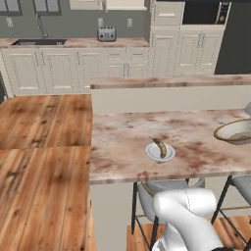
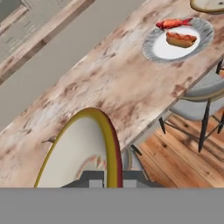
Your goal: Take the smaller bowl and place it next to the appetizer plate on the dining counter , and place the larger bowl next to the plate with cooked food.
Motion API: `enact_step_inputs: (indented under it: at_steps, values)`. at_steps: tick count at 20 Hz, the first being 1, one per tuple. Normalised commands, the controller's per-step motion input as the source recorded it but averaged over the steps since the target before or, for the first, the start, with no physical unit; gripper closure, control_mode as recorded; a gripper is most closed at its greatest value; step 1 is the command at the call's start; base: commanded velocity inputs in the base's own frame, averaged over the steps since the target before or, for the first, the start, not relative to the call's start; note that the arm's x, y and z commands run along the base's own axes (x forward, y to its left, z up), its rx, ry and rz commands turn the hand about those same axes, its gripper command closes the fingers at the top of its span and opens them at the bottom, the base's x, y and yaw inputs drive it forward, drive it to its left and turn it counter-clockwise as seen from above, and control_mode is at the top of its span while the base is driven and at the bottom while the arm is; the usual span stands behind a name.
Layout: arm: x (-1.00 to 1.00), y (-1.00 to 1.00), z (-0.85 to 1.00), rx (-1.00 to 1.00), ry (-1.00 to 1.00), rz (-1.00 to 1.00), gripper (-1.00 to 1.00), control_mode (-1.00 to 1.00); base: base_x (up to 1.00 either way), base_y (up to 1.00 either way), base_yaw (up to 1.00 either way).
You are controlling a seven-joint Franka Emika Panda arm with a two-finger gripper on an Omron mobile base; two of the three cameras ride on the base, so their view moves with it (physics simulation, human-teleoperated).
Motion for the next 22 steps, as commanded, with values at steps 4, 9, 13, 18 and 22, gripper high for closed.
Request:
enact_step_inputs:
  at_steps: [4, 9, 13, 18, 22]
  values:
    - [0.67, -0.15, -0.58, 0.12, 0.06, 0.0, 1.0, -1.0, 0.0, 0.0, 0.0]
    - [0.66, 0.0, -0.61, 0.01, 0.0, 0.0, 1.0, -1.0, 0.0, 0.0, 0.0]
    - [0.49, 0.0, -0.71, 0.0, 0.0, 0.0, 1.0, -1.0, 0.0, 0.0, 0.0]
    - [0.41, 0.0, -0.64, 0.0, 0.0, 0.0, 1.0, -1.0, 0.0, 0.0, 0.0]
    - [0.42, 0.0, -0.7, 0.0, 0.0, 0.0, 1.0, -1.0, 0.0, 0.0, 0.0]
